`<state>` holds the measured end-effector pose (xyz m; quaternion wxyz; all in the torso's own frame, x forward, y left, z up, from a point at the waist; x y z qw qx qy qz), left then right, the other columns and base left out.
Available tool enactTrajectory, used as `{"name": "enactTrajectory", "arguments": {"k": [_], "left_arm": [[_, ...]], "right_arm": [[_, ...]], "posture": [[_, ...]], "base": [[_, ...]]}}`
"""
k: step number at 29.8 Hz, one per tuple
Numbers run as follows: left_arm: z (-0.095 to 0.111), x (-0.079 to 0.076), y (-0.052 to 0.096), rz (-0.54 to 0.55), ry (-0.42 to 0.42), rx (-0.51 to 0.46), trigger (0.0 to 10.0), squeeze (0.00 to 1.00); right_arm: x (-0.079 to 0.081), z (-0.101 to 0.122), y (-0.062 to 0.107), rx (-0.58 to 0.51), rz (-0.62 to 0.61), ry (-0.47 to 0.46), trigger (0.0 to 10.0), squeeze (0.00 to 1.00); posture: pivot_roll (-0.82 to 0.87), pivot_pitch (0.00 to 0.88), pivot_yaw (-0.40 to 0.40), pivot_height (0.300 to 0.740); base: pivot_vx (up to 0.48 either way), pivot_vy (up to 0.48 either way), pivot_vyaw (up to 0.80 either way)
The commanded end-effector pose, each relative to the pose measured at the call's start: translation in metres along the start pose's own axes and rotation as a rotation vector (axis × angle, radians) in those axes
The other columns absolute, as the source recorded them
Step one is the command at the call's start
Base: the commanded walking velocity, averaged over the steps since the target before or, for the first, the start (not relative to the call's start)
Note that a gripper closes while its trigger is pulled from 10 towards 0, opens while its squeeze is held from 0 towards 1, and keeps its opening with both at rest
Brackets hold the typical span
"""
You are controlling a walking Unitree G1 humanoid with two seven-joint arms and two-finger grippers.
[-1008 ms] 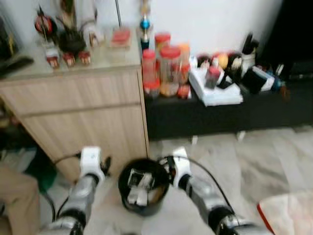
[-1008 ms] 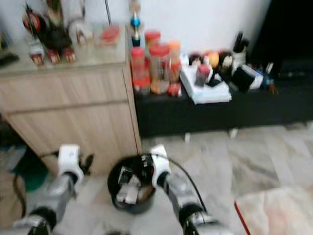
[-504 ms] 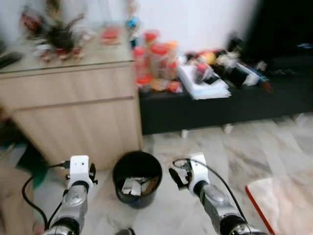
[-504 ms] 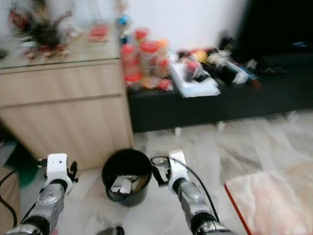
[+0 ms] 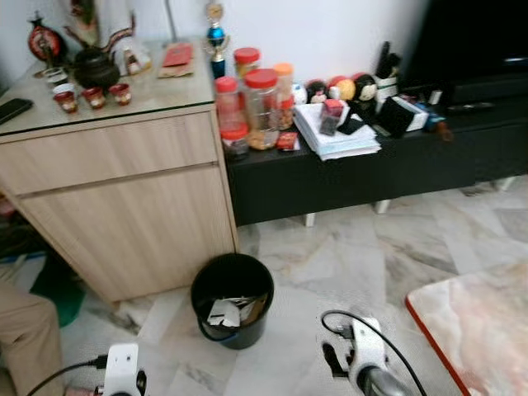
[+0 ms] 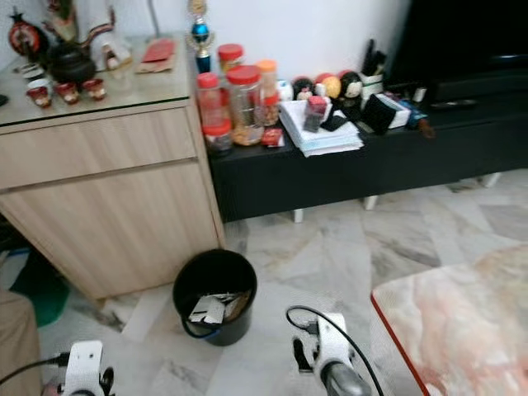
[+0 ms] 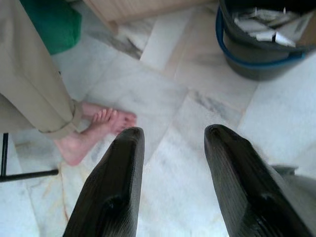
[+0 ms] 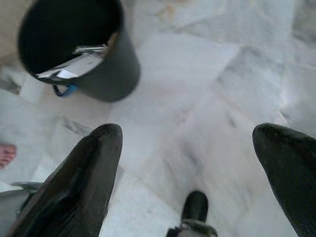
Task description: Picking trash to rubbish bin
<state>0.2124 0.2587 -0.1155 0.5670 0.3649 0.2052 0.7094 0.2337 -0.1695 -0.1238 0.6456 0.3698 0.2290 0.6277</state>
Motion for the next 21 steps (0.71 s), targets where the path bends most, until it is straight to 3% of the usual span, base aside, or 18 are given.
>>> {"name": "enactTrajectory", "arguments": {"k": [1,6,21], "left_arm": [[-0.017,0.0,0.004,-0.003,-0.005,0.059,10.0,0.0],[-0.014,-0.001,0.002,-0.012,-0.004,0.054,10.0,0.0],[-0.006,-0.006,0.0,-0.027,-0.004,0.044,10.0,0.0]], "right_arm": [[0.001,-0.019,0.002,0.055,-0.012,-0.016,10.0,0.0],[-0.001,-0.028,0.005,0.076,-0.024,-0.025,10.0,0.0],[0.001,-0.018,0.002,0.048,-0.019,-0.058,10.0,0.0]], "posture": [[0.06,0.0,0.051,0.74],[0.06,0.0,0.055,0.74],[0.06,0.0,0.054,0.74]], "base": [[0.0,0.0,0.0],[0.0,0.0,0.0],[0.0,0.0,0.0]]}}
Point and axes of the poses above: a point about 5 cm out from each wrist's last joint towards the gripper, its own y axis pointing back from the gripper into the wrist, its own z axis along the axis of the wrist's last joint, x = y × z, the point moved 6 cm from there along -y, pointing out of the wrist towards the gripper, and after that the axes turned 7 degrees about -y, right-handed, at the moved point
